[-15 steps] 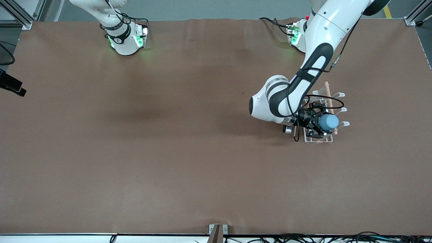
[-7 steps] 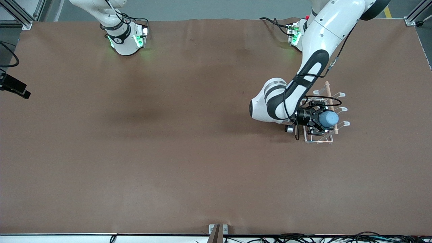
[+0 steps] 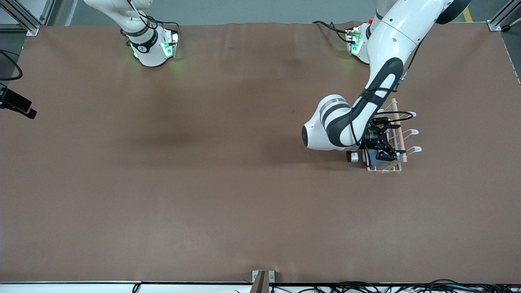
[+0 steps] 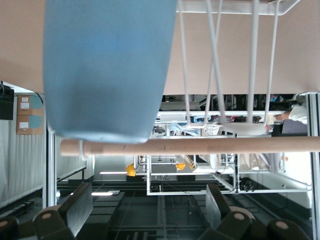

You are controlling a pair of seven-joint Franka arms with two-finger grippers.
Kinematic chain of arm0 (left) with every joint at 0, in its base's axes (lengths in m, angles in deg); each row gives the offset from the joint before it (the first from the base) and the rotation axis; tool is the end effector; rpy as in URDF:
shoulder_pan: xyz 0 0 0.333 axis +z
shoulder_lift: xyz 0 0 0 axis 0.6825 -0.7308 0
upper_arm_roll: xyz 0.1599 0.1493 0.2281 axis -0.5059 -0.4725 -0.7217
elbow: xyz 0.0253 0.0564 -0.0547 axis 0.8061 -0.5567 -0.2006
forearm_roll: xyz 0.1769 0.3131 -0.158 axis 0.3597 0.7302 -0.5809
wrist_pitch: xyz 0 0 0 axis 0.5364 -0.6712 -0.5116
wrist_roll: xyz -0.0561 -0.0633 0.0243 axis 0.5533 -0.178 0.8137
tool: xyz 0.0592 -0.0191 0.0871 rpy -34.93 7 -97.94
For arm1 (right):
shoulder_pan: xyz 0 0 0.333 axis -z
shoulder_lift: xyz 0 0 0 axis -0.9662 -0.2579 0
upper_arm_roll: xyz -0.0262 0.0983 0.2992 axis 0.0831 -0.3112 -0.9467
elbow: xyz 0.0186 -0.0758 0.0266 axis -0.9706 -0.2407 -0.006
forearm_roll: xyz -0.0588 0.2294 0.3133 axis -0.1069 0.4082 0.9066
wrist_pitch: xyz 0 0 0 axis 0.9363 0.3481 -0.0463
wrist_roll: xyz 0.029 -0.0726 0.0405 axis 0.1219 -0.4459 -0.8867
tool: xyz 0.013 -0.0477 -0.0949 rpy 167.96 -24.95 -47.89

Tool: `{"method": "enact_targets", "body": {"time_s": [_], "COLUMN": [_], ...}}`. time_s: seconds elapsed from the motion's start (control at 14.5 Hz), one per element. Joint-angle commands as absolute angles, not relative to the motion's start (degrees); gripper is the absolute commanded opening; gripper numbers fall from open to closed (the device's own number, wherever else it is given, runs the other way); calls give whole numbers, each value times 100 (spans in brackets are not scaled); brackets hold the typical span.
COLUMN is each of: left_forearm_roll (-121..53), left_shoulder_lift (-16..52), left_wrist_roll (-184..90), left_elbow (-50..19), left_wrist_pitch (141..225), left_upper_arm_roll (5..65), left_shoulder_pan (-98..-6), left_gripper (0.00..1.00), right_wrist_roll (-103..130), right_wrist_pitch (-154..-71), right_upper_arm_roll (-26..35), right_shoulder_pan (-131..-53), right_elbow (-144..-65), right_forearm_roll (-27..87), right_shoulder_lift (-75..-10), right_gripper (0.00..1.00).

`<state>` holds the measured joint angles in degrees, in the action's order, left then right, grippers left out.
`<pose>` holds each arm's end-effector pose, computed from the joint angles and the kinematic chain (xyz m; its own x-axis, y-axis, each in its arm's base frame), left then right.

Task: Hang cup on cup holder
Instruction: 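Lower the blue cup onto a holder hook with the left gripper, then open the left gripper and release the cup on the hook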

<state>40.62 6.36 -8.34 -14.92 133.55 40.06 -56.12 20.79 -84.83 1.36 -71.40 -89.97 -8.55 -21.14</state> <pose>0.5411 -0.2166 0.2425 0.0273 -0.2110 -0.9771 -0.9990 -0.0392 -0.0194 0.5599 -0.0619 0.6486 0.9886 -0.1486 0.0233 -0.1492 -0.9885 0.0257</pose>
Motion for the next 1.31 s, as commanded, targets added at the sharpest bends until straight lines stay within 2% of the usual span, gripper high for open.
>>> {"method": "enact_targets", "body": {"time_s": [0.0,0.21,0.41,0.89,1.03,1.24], "left_forearm_roll": [3809,3276,2651,-73,-742,-1516], "left_shoulder_lift": [856,1049,1575,2920,3175,3553], "left_wrist_roll": [-889,-2106,-2777,-4237,-4290,-4378], "left_elbow": [-1103,-560,-513,-539,-548,-609], "left_wrist_pitch": [13316,13466,14079,15828,16067,16164], "left_upper_arm_roll": [3996,3830,3803,2505,2240,2160], "left_shoulder_pan": [-5570,-5456,-5298,-5139,-5122,-4850], "left_gripper": [100,98,98,100,100,100], "right_wrist_roll": [2050,2033,2033,2024,2024,2024], "right_wrist_pitch": [-8495,-8486,-8530,-8503,-8503,-8495], "right_upper_arm_roll": [103,112,112,121,121,121], "right_shoulder_pan": [-7110,-7101,-7101,-7092,-7092,-7092], "right_elbow": [-9204,-9195,-9186,-9186,-9178,-9178], "right_forearm_roll": [-792,-792,-792,-792,-792,-792], "right_shoulder_lift": [-1923,-1923,-1932,-1932,-1932,-1932], "right_gripper": [100,100,100,100,100,100]}}
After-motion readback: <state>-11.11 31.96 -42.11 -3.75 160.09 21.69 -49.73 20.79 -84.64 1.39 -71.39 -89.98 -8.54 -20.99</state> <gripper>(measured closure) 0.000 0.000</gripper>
